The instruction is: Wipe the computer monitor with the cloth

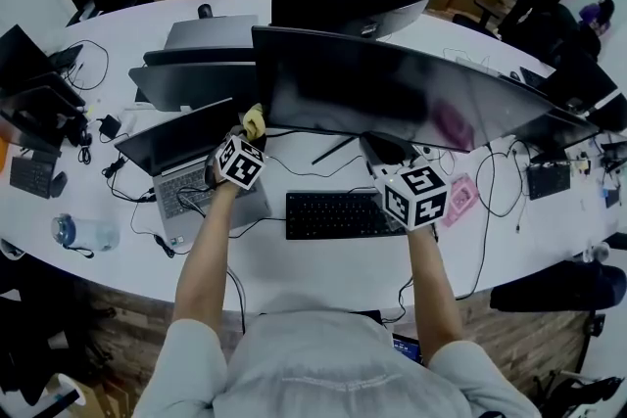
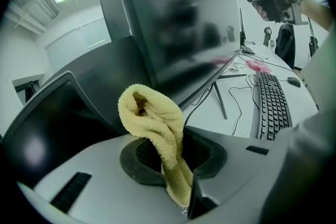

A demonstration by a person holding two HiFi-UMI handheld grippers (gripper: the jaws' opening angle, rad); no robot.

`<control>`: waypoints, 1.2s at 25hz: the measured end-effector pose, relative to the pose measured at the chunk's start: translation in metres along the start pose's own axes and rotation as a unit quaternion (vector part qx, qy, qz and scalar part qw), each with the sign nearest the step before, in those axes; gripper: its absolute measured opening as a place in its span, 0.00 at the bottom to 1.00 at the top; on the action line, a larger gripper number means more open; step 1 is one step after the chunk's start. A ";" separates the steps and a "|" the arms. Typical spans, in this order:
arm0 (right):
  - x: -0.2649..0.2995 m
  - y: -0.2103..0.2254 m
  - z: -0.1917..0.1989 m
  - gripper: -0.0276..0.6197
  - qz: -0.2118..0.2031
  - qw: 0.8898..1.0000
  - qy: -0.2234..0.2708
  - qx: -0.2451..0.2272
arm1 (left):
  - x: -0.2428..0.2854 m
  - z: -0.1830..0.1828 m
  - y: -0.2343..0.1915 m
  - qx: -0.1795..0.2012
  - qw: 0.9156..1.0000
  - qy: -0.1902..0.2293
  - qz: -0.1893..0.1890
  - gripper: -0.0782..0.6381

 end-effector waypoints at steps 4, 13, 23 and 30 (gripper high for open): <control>0.003 0.002 0.006 0.08 0.000 1.000 -0.006 0.001 | 0.005 0.009 0.004 -0.023 1.000 -0.003 0.013 0.22; 0.004 0.003 0.014 0.08 0.001 1.000 -0.015 0.006 | 0.004 0.023 0.003 -0.233 0.970 0.039 0.054 0.22; -0.013 0.013 0.023 0.08 0.027 0.999 -0.015 0.012 | 0.017 0.028 0.017 -0.544 0.820 0.172 0.051 0.22; -0.031 0.026 0.029 0.08 0.049 0.999 -0.010 0.020 | 0.030 0.019 0.032 -0.550 0.813 0.183 0.060 0.22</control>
Point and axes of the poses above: the fingertips, and each gripper's own axes: x forward along the fingers, y to its right, z out of its underside, the point moved 9 cm from there along -x, backward along the fingers, and after that the axes turned 15 degrees about y, right-handed, at the moved point
